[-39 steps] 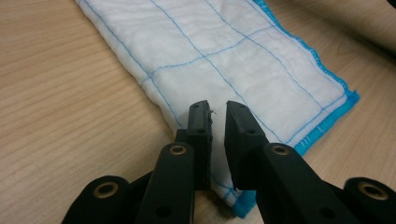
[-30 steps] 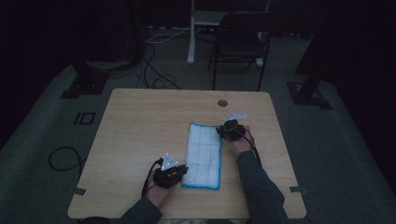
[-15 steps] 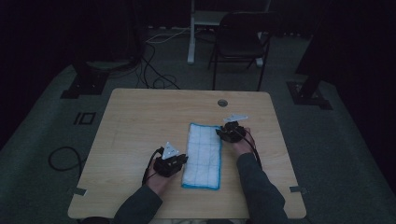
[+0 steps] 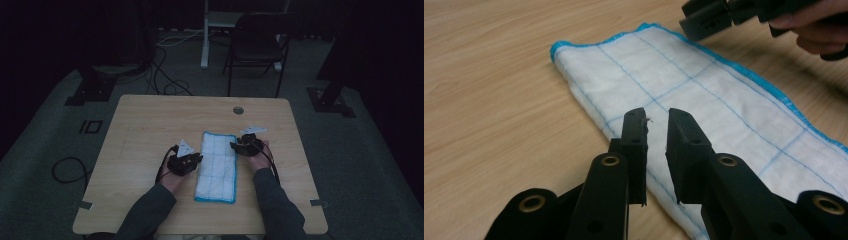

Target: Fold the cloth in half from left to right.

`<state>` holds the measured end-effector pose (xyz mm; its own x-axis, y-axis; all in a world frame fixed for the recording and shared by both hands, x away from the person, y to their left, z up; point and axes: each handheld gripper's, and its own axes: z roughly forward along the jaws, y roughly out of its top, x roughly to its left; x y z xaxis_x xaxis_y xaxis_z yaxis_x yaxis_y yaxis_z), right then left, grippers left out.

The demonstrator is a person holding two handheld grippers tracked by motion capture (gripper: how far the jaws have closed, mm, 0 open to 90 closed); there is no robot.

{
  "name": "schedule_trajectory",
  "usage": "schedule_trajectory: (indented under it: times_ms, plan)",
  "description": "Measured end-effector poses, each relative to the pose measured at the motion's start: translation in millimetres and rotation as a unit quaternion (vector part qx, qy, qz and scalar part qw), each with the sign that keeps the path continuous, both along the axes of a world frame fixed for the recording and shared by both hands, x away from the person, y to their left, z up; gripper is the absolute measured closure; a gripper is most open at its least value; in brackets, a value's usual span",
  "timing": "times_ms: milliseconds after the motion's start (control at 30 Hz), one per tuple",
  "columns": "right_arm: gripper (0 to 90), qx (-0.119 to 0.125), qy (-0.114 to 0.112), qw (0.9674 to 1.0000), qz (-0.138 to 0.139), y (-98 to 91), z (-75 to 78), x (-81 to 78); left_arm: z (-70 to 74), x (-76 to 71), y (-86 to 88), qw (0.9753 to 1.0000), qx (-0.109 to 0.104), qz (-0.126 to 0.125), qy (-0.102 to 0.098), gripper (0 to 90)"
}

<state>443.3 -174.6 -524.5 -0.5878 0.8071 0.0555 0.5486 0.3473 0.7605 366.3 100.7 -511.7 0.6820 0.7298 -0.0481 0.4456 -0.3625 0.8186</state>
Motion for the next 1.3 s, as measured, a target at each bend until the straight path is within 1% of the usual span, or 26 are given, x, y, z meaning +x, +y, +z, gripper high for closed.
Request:
schedule_trajectory:
  times_ms: [67,100,200,233,267,300,400,433,533,567,633,700,733,833,1067,1133,1233,1300]
  plan:
    - [57.8,-0.001,0.001,1.0000,0.002,0.0,-0.9,-0.2,-0.5,2.0,-1.0,1.0000,0.002,-0.001,0.000,78.1]
    - [57.3,-0.002,0.001,1.0000,0.003,0.1,-1.9,-0.4,-1.6,5.2,-2.9,1.0000,0.006,-0.004,0.001,77.9]
    - [57.4,-0.001,0.004,1.0000,0.001,-0.3,-2.5,-0.5,-3.2,7.7,-5.1,1.0000,0.008,-0.003,-0.001,77.6]
    - [57.2,-0.002,0.004,1.0000,0.000,-0.4,-3.0,-0.6,-4.7,9.6,-7.1,0.9999,0.012,0.001,-0.007,77.6]
    - [57.1,-0.002,0.005,1.0000,0.001,-0.3,-3.3,-0.7,-4.7,9.6,-7.1,0.9999,0.012,0.001,-0.007,77.6]
    - [57.0,-0.002,0.005,1.0000,0.001,-0.1,-3.5,-0.8,-6.0,12.3,-8.4,0.9998,0.018,0.003,-0.012,77.6]
    - [56.9,-0.003,0.005,1.0000,0.003,0.2,-4.0,-1.0,-7.1,16.4,-9.5,0.9997,0.019,0.007,-0.013,77.6]
    - [56.8,-0.003,0.006,1.0000,0.004,0.6,-4.3,-1.0,-7.3,20.8,-10.1,0.9996,0.021,0.008,-0.015,77.6]
    - [56.8,-0.003,0.006,1.0000,0.003,0.8,-4.5,-1.1,-7.2,23.1,-10.8,0.9997,0.019,0.009,-0.015,77.6]
    - [56.7,-0.002,0.006,1.0000,0.003,0.8,-4.6,-1.2,-5.7,28.8,-13.0,0.9995,0.025,0.006,-0.020,77.4]
    - [56.8,-0.002,0.006,1.0000,0.003,0.4,-4.4,-1.2,-4.6,33.7,-14.8,0.9988,0.040,0.003,-0.027,76.1]
    - [56.8,-0.002,0.006,1.0000,0.003,0.3,-4.2,-1.3,-3.9,35.7,-15.0,0.9987,0.043,0.004,-0.028,76.0]
    - [56.8,-0.002,0.006,1.0000,0.004,0.3,-4.1,-1.5,-1.6,41.5,-14.0,0.9986,0.045,0.007,-0.028,76.0]
    - [56.7,-0.001,0.005,1.0000,0.002,-0.5,-4.7,-1.5,0.6,48.1,-12.9,0.9984,0.048,0.009,-0.029,75.7]
    - [56.5,0.000,0.006,1.0000,0.001,0.4,-6.3,-1.4,-2.2,63.7,-15.2,0.9976,0.068,0.010,-0.011,74.1]
    - [56.5,-0.005,0.005,1.0000,0.001,1.4,-6.9,-1.5,-3.7,67.2,-16.9,0.9977,0.067,0.008,-0.005,74.0]
    - [56.4,-0.011,0.004,0.9999,0.002,2.4,-7.4,-1.6,-5.5,72.7,-19.2,0.9972,0.075,0.006,-0.001,73.4]
    - [56.3,-0.010,0.005,0.9999,0.002,2.3,-7.5,-1.6,-5.8,74.3,-19.6,0.9972,0.075,0.007,0.001,73.4]
